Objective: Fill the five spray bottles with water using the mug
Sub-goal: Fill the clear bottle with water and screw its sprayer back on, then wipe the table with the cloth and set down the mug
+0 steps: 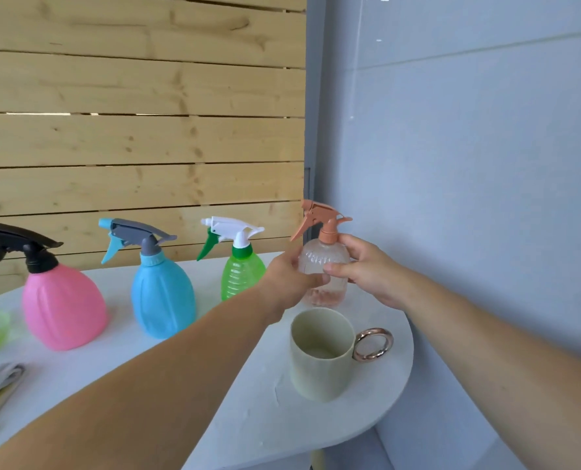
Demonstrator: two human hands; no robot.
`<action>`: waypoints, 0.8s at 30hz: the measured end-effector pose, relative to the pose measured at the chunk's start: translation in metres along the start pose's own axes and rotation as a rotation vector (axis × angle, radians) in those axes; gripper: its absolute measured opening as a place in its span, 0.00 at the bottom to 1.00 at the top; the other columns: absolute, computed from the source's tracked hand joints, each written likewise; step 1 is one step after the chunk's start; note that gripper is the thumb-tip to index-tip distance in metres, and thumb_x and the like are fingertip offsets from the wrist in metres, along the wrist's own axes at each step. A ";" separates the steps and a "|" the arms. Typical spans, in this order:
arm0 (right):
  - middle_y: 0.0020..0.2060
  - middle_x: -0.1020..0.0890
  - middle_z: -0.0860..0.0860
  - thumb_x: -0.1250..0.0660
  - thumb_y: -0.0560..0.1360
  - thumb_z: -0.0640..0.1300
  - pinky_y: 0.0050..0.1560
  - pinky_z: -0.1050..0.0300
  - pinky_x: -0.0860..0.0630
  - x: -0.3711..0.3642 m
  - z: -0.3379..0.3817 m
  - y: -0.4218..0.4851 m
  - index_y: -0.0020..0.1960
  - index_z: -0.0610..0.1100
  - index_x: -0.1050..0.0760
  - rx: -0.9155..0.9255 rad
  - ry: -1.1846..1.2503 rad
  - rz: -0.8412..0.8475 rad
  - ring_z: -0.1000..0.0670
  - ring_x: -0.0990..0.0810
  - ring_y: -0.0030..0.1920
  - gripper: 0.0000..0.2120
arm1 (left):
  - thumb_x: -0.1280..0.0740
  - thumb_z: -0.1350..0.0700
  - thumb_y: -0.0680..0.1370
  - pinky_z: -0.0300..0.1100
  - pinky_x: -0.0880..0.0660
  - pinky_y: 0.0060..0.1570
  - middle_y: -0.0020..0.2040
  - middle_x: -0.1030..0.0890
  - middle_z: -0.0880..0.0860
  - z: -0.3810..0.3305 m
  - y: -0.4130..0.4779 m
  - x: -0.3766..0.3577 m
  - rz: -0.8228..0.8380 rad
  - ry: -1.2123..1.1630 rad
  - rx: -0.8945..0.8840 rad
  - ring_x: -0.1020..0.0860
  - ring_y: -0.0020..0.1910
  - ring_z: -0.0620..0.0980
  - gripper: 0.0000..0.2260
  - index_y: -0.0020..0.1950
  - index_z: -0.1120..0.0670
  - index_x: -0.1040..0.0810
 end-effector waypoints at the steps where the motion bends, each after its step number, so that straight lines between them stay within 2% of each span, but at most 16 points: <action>1: 0.54 0.16 0.52 0.27 0.74 0.37 0.67 0.46 0.26 -0.001 -0.005 0.002 0.67 0.53 0.26 -0.009 -0.001 0.006 0.50 0.18 0.58 0.25 | 0.23 0.61 0.75 0.49 0.21 0.60 0.60 0.15 0.55 0.004 0.002 0.001 0.016 -0.019 0.019 0.17 0.60 0.56 0.22 0.67 0.47 0.21; 2: 0.55 0.16 0.52 0.27 0.74 0.38 0.67 0.45 0.26 -0.002 -0.009 0.003 0.67 0.53 0.26 -0.013 -0.005 0.014 0.50 0.18 0.59 0.25 | 0.23 0.61 0.76 0.44 0.19 0.53 0.60 0.15 0.55 0.007 0.003 0.001 0.031 -0.043 0.037 0.16 0.55 0.54 0.21 0.66 0.47 0.21; 4: 0.56 0.16 0.52 0.27 0.73 0.38 0.68 0.44 0.27 -0.003 -0.014 0.006 0.68 0.54 0.26 -0.016 -0.019 0.028 0.50 0.19 0.60 0.26 | 0.25 0.63 0.78 0.32 0.25 0.33 0.57 0.16 0.55 0.012 0.002 0.001 0.043 -0.083 0.065 0.19 0.40 0.47 0.18 0.66 0.49 0.21; 5: 0.57 0.16 0.52 0.26 0.73 0.38 0.68 0.45 0.27 -0.003 -0.016 0.008 0.68 0.54 0.26 -0.011 -0.027 0.029 0.51 0.19 0.60 0.26 | 0.26 0.64 0.79 0.30 0.29 0.28 0.56 0.16 0.56 0.014 0.002 0.000 0.041 -0.098 0.072 0.22 0.37 0.46 0.18 0.67 0.51 0.21; 6: 0.57 0.16 0.52 0.26 0.73 0.38 0.68 0.45 0.27 -0.003 -0.016 0.009 0.68 0.54 0.26 -0.004 -0.036 0.030 0.51 0.19 0.60 0.26 | 0.27 0.65 0.79 0.30 0.29 0.28 0.57 0.16 0.57 0.016 0.003 -0.001 0.040 -0.117 0.075 0.21 0.38 0.46 0.19 0.68 0.52 0.22; 8: 0.58 0.17 0.52 0.27 0.73 0.37 0.69 0.46 0.28 -0.002 -0.018 0.011 0.68 0.53 0.26 0.000 -0.044 0.037 0.51 0.20 0.61 0.26 | 0.25 0.64 0.78 0.36 0.25 0.35 0.61 0.16 0.58 0.018 0.004 -0.005 0.045 -0.160 0.072 0.18 0.44 0.52 0.20 0.68 0.52 0.22; 11: 0.59 0.17 0.52 0.26 0.73 0.38 0.69 0.47 0.28 -0.001 -0.022 0.012 0.68 0.54 0.26 0.005 -0.041 0.039 0.51 0.20 0.61 0.27 | 0.24 0.65 0.76 0.47 0.21 0.46 0.62 0.16 0.61 0.020 0.004 -0.008 0.032 -0.191 0.063 0.16 0.51 0.58 0.21 0.67 0.53 0.21; 15: 0.58 0.17 0.54 0.24 0.68 0.45 0.68 0.46 0.27 -0.002 -0.025 0.011 0.68 0.58 0.26 0.009 -0.023 0.036 0.51 0.20 0.61 0.29 | 0.27 0.66 0.79 0.52 0.18 0.51 0.62 0.16 0.61 0.021 0.001 -0.009 0.006 -0.171 0.049 0.15 0.58 0.62 0.17 0.65 0.53 0.21; 17: 0.58 0.17 0.55 0.24 0.66 0.48 0.68 0.45 0.27 -0.003 -0.026 0.011 0.67 0.59 0.26 0.004 -0.016 0.033 0.51 0.20 0.61 0.31 | 0.27 0.64 0.79 0.56 0.18 0.54 0.62 0.17 0.62 0.019 -0.001 -0.010 0.010 -0.139 0.070 0.16 0.57 0.65 0.14 0.64 0.54 0.22; 19: 0.58 0.17 0.55 0.24 0.67 0.47 0.68 0.45 0.27 -0.002 -0.026 0.010 0.67 0.60 0.26 0.001 -0.022 0.029 0.52 0.20 0.61 0.30 | 0.29 0.61 0.81 0.54 0.18 0.51 0.64 0.18 0.60 0.012 -0.007 -0.011 0.016 -0.115 0.104 0.15 0.53 0.62 0.09 0.59 0.53 0.24; 20: 0.58 0.17 0.55 0.23 0.68 0.46 0.69 0.46 0.27 -0.001 -0.026 0.010 0.67 0.60 0.26 0.001 -0.032 0.031 0.52 0.20 0.61 0.30 | 0.30 0.60 0.82 0.53 0.18 0.53 0.65 0.20 0.57 0.009 -0.011 -0.011 0.011 -0.101 0.124 0.16 0.53 0.59 0.08 0.58 0.50 0.25; 21: 0.59 0.17 0.56 0.23 0.70 0.45 0.69 0.47 0.28 0.000 -0.024 0.009 0.68 0.60 0.27 0.003 -0.042 0.032 0.53 0.21 0.62 0.29 | 0.31 0.57 0.83 0.53 0.20 0.59 0.66 0.23 0.55 0.007 -0.015 -0.010 0.002 -0.082 0.151 0.18 0.57 0.58 0.10 0.63 0.50 0.26; 23: 0.59 0.20 0.61 0.25 0.73 0.43 0.69 0.51 0.29 0.002 -0.019 0.004 0.68 0.63 0.30 0.009 -0.048 0.016 0.53 0.23 0.64 0.29 | 0.32 0.52 0.84 0.53 0.28 0.72 0.74 0.29 0.55 0.007 -0.019 -0.005 -0.028 -0.037 0.238 0.25 0.69 0.58 0.27 0.80 0.54 0.36; 24: 0.59 0.22 0.63 0.25 0.74 0.43 0.68 0.53 0.30 0.003 -0.015 -0.001 0.70 0.62 0.32 0.007 -0.050 -0.003 0.53 0.25 0.66 0.30 | 0.32 0.50 0.84 0.52 0.30 0.72 0.74 0.29 0.56 0.007 -0.023 -0.001 -0.047 -0.038 0.278 0.27 0.70 0.57 0.29 0.82 0.54 0.38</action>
Point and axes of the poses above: each hand's wrist, its own y-axis towards the middle knuckle, its own x-axis out of the back of the hand, z = x × y, the point moved 3 cm from there along y, towards the middle knuckle
